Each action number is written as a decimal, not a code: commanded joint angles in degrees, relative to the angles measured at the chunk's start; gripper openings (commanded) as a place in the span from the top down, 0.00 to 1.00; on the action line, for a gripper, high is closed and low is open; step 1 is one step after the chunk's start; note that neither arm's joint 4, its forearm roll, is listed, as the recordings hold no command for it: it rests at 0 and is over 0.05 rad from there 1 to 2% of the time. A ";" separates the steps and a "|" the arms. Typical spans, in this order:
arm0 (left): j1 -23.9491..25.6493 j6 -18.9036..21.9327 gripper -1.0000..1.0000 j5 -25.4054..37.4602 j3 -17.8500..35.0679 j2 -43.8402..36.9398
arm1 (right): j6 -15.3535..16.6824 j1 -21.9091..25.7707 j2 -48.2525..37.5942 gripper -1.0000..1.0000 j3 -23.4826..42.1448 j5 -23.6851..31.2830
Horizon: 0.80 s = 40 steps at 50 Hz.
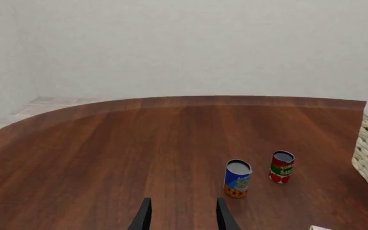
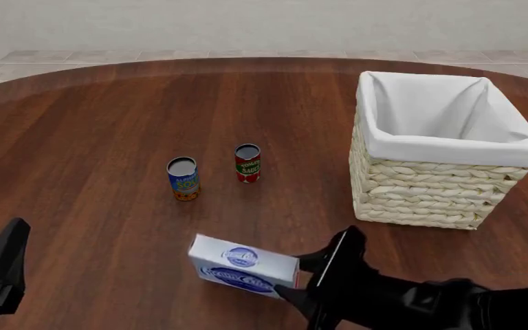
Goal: Pick up the cream cheese box, and put it in the basket.
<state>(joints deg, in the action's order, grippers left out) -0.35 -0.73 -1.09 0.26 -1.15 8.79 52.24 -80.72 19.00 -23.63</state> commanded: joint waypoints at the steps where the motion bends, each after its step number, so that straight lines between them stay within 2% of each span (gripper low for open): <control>1: 0.06 0.01 0.00 -0.15 0.00 -0.11 | -0.94 -0.22 4.42 1.00 0.32 1.90; 21: 0.06 0.03 0.00 0.21 -0.02 0.32 | 0.11 -1.79 7.26 1.00 0.59 2.88; 40: 0.06 -0.20 0.00 0.46 0.01 0.83 | 1.56 -4.02 12.60 1.00 1.89 6.49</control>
<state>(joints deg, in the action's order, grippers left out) -0.25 -0.83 -0.76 0.26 -0.57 10.41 49.37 -70.62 19.97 -18.41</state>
